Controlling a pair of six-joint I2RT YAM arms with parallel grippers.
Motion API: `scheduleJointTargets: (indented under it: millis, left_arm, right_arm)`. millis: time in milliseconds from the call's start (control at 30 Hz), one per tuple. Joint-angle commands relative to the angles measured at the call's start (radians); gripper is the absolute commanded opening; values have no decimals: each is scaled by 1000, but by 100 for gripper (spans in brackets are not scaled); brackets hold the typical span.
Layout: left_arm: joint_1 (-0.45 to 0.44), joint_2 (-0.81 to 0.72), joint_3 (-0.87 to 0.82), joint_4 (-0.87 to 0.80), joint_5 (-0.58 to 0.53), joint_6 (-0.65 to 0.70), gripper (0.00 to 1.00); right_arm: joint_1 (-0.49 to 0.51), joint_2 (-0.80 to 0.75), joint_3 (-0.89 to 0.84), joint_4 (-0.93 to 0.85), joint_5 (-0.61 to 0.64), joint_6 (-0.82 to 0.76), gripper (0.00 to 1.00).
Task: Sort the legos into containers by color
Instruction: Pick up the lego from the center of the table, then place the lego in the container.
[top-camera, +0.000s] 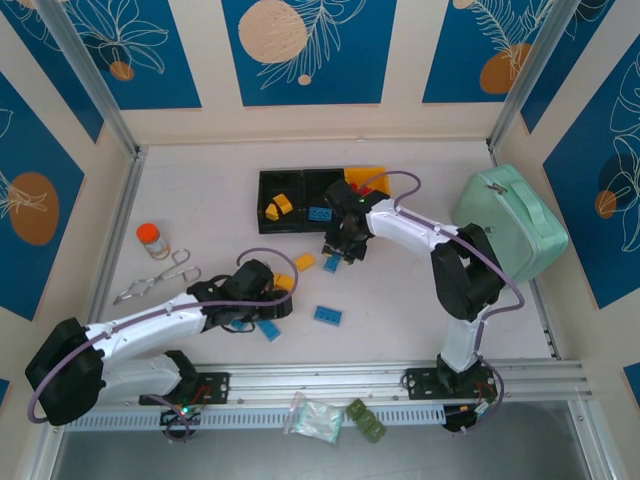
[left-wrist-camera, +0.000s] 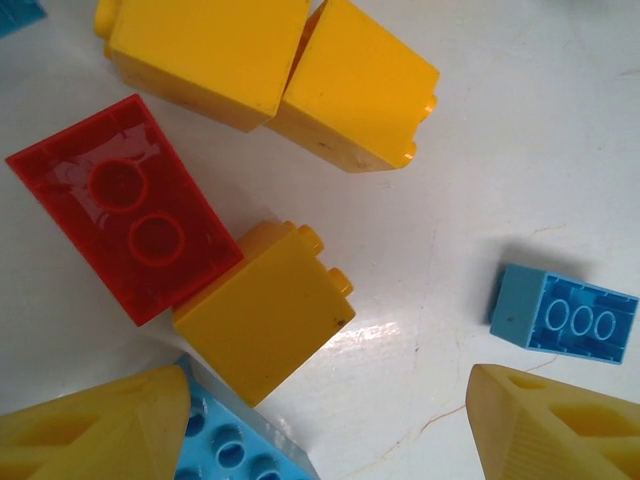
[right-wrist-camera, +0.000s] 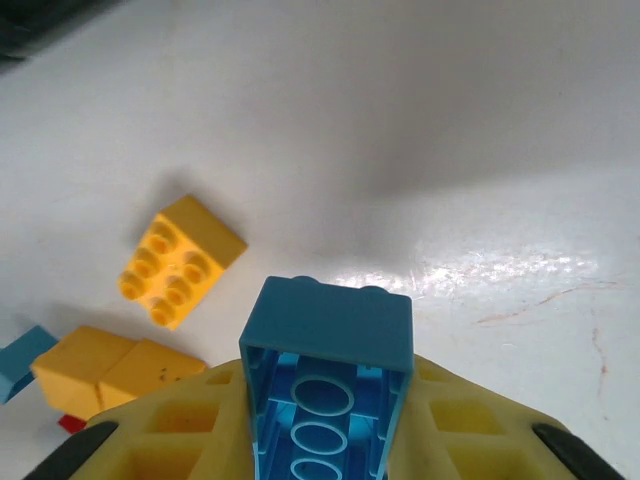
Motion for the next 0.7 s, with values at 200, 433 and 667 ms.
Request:
scheduleJointTargets:
  millis: [200,433,667]
  left_arm:
    - [10,9,71,64,35,17,73]
    - [21,53,135,83,61,36,73]
    - [21,56,134,83,64,32,73]
  right_arm:
    - [-69,37,259,-121,54,-160,31]
    - [-116,225,546,-197,61,-222,31]
    - [-137,425,798,-261,40,-240,31]
